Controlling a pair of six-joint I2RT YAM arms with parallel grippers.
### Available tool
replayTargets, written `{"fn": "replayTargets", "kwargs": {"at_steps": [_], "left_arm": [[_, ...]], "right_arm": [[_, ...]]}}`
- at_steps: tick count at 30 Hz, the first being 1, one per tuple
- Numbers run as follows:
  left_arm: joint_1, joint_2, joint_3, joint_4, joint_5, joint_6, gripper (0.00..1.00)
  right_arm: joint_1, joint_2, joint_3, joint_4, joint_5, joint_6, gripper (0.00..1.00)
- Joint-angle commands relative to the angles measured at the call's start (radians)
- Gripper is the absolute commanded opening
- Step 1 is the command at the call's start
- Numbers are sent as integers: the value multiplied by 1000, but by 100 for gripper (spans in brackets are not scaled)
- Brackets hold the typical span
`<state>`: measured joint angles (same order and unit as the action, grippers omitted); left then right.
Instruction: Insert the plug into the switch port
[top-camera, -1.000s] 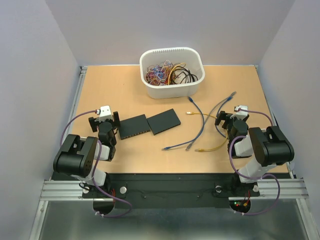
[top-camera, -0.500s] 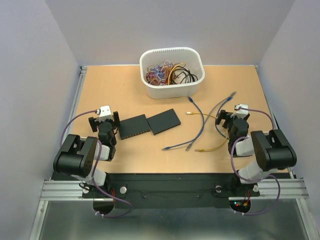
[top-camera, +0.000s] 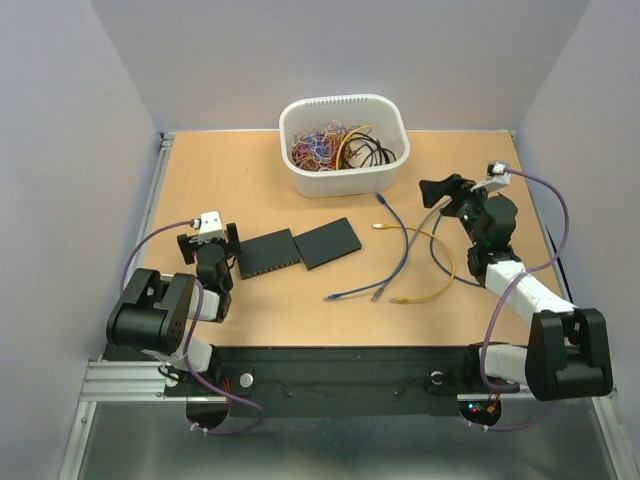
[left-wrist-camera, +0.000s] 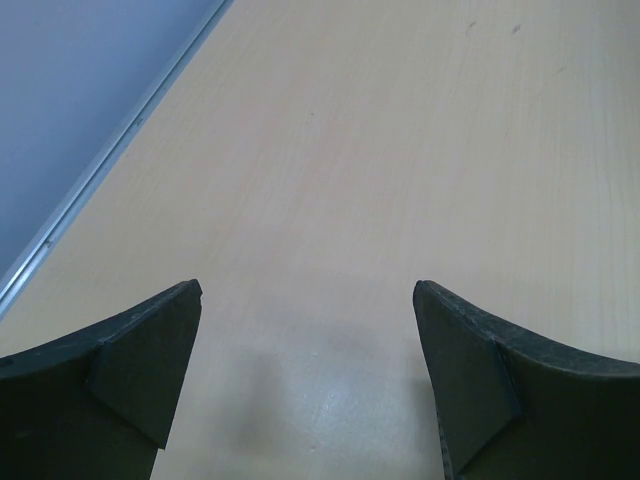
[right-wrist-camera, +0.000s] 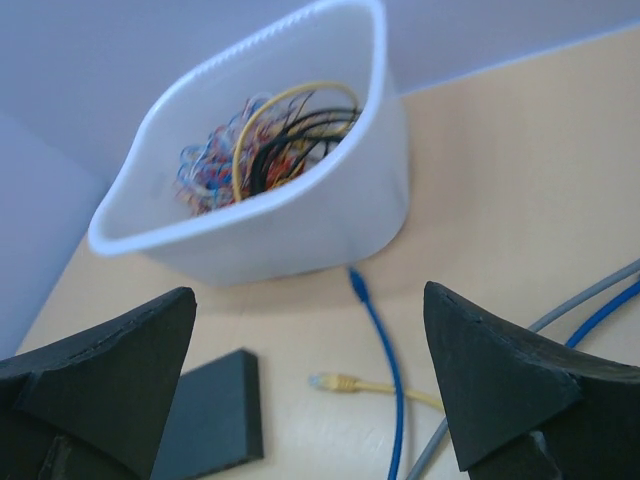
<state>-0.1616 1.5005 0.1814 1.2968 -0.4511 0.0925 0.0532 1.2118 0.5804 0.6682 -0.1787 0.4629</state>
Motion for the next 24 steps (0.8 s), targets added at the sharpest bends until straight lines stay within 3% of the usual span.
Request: {"fn": "replayTargets", "kwargs": {"at_steps": [1, 5, 11, 20, 24], "left_arm": [[2, -23, 21, 361, -11, 0, 99], [2, -25, 23, 361, -11, 0, 99], [2, -23, 24, 357, -8, 0, 99], [11, -23, 33, 343, 2, -11, 99], [23, -89, 47, 250, 2, -23, 99]], "right_arm": [[0, 44, 29, -61, -273, 74, 100], [2, 49, 26, -81, -308, 81, 100], [2, 103, 84, -266, -268, 43, 93], [59, 183, 156, -308, -231, 13, 96], [91, 192, 197, -381, -208, -35, 100]]}}
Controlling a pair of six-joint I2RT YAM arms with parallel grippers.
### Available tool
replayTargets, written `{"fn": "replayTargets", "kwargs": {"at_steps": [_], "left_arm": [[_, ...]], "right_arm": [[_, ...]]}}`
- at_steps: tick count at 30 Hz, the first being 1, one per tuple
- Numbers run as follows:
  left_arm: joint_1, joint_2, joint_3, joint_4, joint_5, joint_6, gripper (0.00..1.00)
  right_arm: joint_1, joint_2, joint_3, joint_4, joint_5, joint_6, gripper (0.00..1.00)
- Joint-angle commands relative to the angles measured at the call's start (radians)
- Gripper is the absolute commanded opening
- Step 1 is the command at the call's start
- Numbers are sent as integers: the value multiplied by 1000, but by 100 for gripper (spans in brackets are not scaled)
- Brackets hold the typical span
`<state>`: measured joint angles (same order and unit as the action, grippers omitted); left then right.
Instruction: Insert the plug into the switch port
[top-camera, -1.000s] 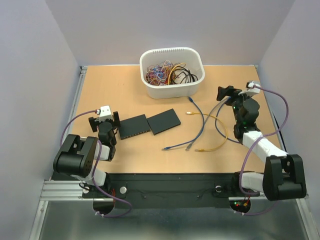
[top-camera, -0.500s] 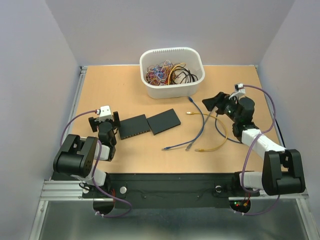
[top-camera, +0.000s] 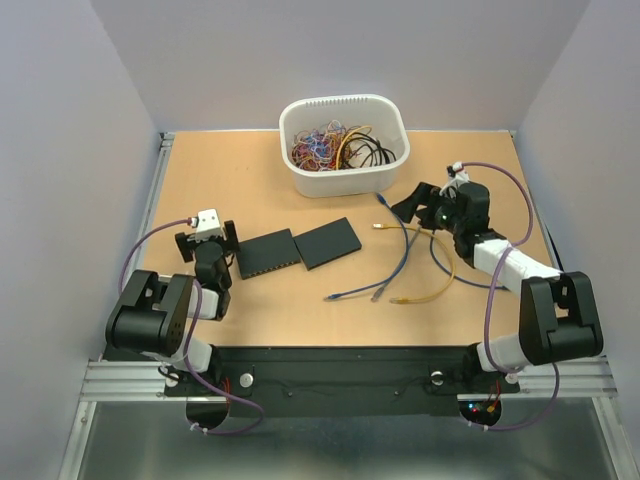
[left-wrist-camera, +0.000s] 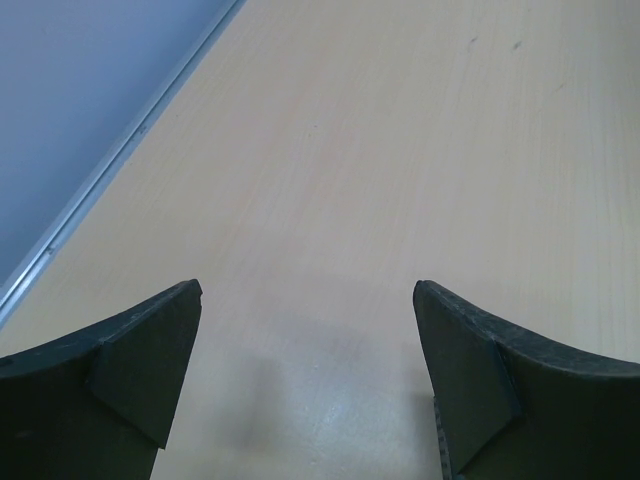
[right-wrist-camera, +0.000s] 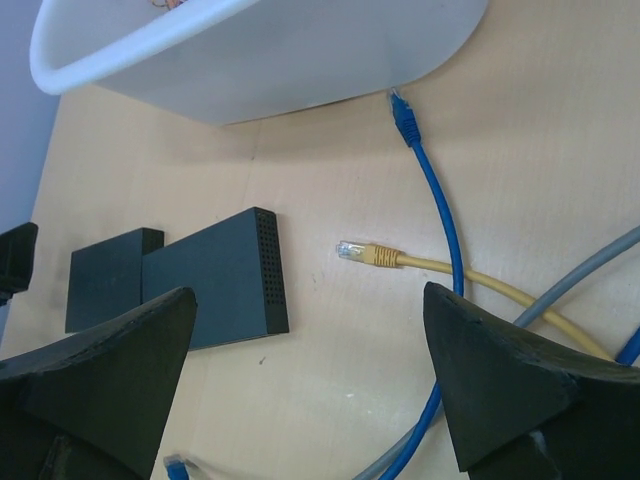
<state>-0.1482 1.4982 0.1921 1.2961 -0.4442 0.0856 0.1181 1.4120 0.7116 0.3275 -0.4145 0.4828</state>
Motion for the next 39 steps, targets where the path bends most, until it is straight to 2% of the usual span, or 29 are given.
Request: {"fn": "replayTargets", "kwargs": {"at_steps": [1, 2, 4, 5, 7, 8, 10, 11, 12, 13, 14, 15, 16, 17, 18, 19, 20, 21, 23, 25, 27, 30, 32, 34, 39], "left_arm": [[-7, -110, 46, 253, -11, 14, 99], [-30, -210, 111, 63, -71, 22, 99], [-42, -301, 203, -132, -65, 28, 99], [-47, -338, 254, -297, -95, 17, 99], [-62, -446, 421, -503, -128, -102, 99], [-65, -498, 516, -699, -99, -165, 99], [-63, -548, 543, -774, 12, -280, 99], [-63, -593, 518, -775, 6, -346, 99], [-63, -616, 498, -793, -29, -544, 99], [-63, -639, 474, -832, -75, -676, 99], [-53, -677, 466, -959, -111, -799, 99], [-30, -694, 486, -987, -35, -832, 99], [-21, -704, 522, -1011, 58, -728, 87], [-21, -707, 571, -1112, 159, -695, 85], [-19, -705, 683, -1167, 188, -667, 84], [-21, -699, 787, -1274, 190, -600, 92], [-21, -699, 788, -1322, 185, -559, 99], [-21, -685, 873, -1371, 165, -510, 99], [-19, -672, 935, -1504, 69, -429, 99], [-21, -682, 894, -1523, 27, -379, 99], [-21, -707, 784, -1487, 3, -336, 99], [-21, -719, 701, -1445, 42, -369, 99], [-21, -704, 684, -1427, 77, -366, 96], [-16, -662, 698, -1429, 130, -327, 87], [-10, -631, 710, -1462, 130, -331, 83]], "right_arm": [[31, -15, 63, -42, 37, -61, 100], [38, -21, 55, -42, 48, -70, 100], [60, -39, 51, -51, 92, -81, 100], [66, -42, 52, -56, 100, -91, 100], [86, -53, 54, -70, 137, -102, 100], [92, -57, 52, -71, 147, -105, 100], [116, -70, 57, -84, 199, -118, 100], [123, -74, 58, -91, 218, -122, 100], [132, -79, 68, -106, 233, -128, 100], [133, -84, 71, -113, 252, -134, 100], [135, -90, 74, -122, 253, -135, 100], [135, -90, 75, -123, 259, -136, 100], [138, -88, 84, -127, 261, -132, 100], [137, -84, 89, -133, 267, -131, 100], [137, -78, 95, -137, 272, -131, 100], [138, -59, 113, -149, 292, -135, 100], [140, -48, 123, -156, 305, -138, 100], [138, -38, 135, -162, 318, -141, 100], [138, 13, 178, -168, 345, -161, 100], [138, 65, 219, -192, 359, -176, 99], [138, 146, 293, -223, 368, -193, 95], [138, 248, 357, -254, 405, -210, 86], [140, 294, 411, -281, 450, -228, 82], [141, 355, 452, -297, 477, -242, 79], [163, 468, 535, -323, 497, -283, 77]]}}
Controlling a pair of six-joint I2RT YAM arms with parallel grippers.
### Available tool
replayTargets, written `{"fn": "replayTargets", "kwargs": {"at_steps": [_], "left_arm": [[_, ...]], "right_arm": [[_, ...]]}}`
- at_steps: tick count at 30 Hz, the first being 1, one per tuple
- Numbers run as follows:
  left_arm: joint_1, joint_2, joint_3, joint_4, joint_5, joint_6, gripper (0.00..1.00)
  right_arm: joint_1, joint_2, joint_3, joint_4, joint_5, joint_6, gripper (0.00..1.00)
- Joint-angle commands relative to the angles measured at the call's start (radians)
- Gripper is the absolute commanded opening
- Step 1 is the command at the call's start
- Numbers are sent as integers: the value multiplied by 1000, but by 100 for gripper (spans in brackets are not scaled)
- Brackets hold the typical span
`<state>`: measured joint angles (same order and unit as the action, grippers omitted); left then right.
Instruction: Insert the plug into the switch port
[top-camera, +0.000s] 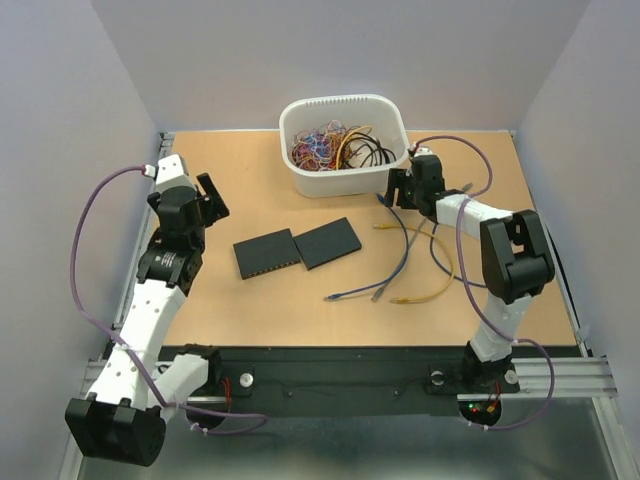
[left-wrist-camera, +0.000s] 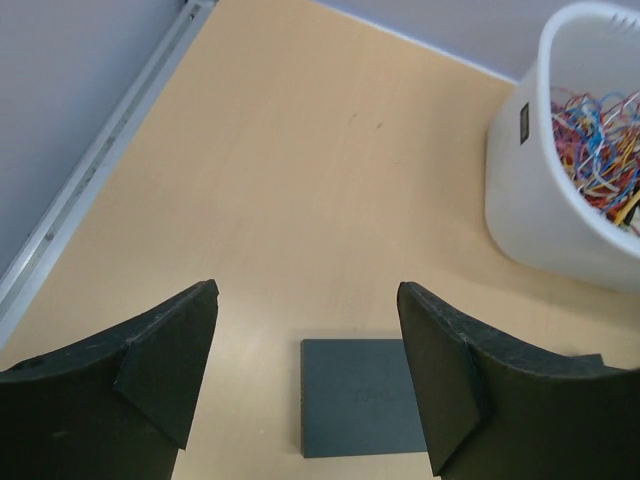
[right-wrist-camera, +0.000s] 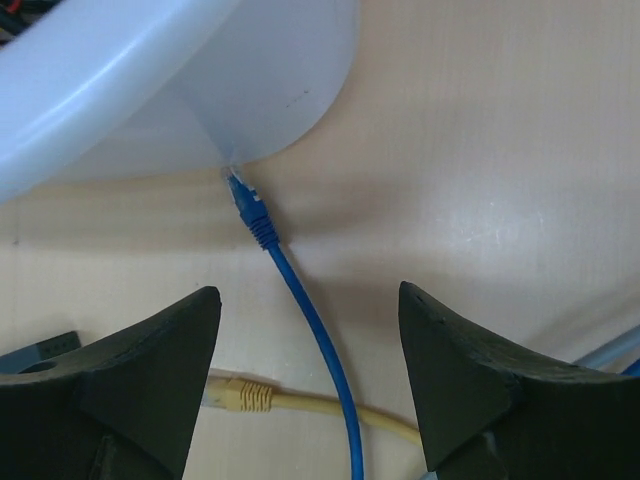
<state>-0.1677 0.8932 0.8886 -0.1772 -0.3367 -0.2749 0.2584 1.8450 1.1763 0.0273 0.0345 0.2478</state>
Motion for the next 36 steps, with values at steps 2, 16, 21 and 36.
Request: {"fn": "replayTargets", "kwargs": {"at_steps": [2, 16, 21, 36], "left_arm": [[10, -45, 1, 22, 25, 23, 83], [10, -76, -23, 33, 70, 26, 82], [10, -73, -20, 35, 73, 26, 80], [10, -63, -19, 33, 87, 29, 79]], "right_arm": [[36, 80, 103, -23, 59, -50, 76], [62, 230, 212, -81, 102, -41, 60], [76, 230, 186, -79, 113, -41, 42], [107, 162, 49, -53, 51, -24, 0]]}}
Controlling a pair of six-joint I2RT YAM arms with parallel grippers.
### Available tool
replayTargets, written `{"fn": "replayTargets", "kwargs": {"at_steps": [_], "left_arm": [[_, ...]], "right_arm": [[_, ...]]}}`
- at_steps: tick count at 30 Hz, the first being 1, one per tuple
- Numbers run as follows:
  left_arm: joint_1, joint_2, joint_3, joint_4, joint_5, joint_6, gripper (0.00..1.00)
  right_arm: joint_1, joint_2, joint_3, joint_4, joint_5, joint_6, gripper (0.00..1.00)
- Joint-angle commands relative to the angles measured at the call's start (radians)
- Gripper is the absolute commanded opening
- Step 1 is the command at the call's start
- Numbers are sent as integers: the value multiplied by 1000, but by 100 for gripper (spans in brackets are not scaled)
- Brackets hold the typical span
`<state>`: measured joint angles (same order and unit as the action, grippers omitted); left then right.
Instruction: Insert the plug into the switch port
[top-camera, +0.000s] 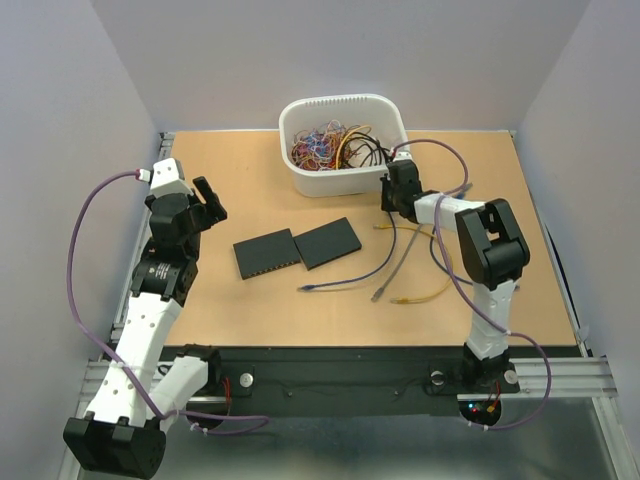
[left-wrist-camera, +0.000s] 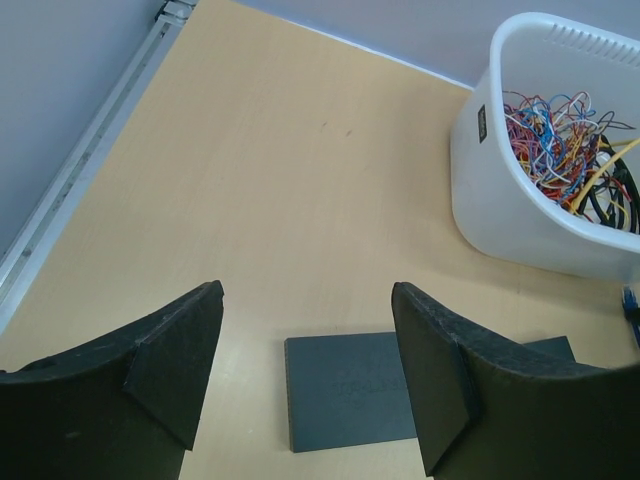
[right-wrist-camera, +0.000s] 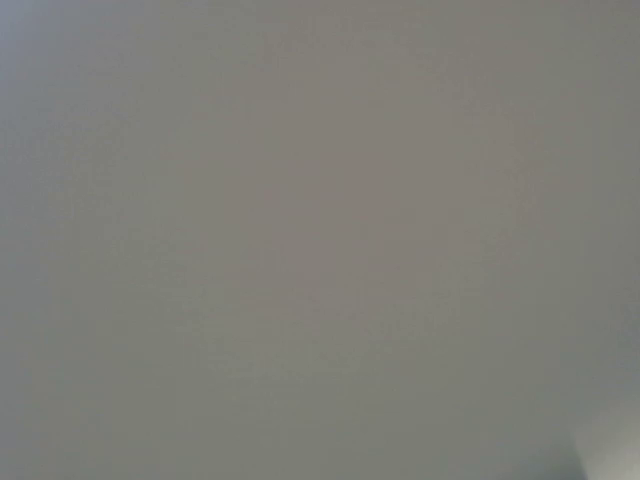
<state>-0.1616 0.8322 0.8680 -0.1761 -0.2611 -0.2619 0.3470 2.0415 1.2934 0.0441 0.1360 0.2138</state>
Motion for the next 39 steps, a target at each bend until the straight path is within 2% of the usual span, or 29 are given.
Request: {"fn": "replayTargets", "kwargs": {"at_steps": [1, 13, 15, 23, 27, 29, 31, 32, 34, 38, 39], "left_arm": [[5, -2, 0, 33, 11, 16, 78], [4, -51, 3, 64, 66, -2, 77], [4, -82, 15, 73, 49, -51, 76], [4, -231, -79, 371, 195, -59, 79], [4, -237, -118, 550, 255, -10, 81], [4, -220, -95, 541, 256, -8, 84], [4, -173, -26, 503, 380, 19, 84], [4, -154, -8, 474, 498, 27, 84], [4, -124, 0, 478, 574, -16, 84], [4, -142, -83, 633, 776, -97, 84], [4, -133, -96, 673, 875, -126, 84]], "right_arm": [[18, -53, -74, -67, -52, 9, 0], [24, -446, -227, -61, -130, 67, 0], [24, -520, -256, -55, -200, 79, 0], [26, -672, -299, 2, -367, 110, 0], [27, -708, -318, 94, -533, 156, 0], [26, -716, -331, 146, -649, 179, 0], [29, -719, -351, 256, -740, 226, 0], [29, -719, -365, 305, -825, 275, 0], [40, -716, -404, 440, -887, 323, 1], [81, -693, -410, 528, -984, 348, 0], [104, -687, -402, 531, -1006, 332, 0]]}}
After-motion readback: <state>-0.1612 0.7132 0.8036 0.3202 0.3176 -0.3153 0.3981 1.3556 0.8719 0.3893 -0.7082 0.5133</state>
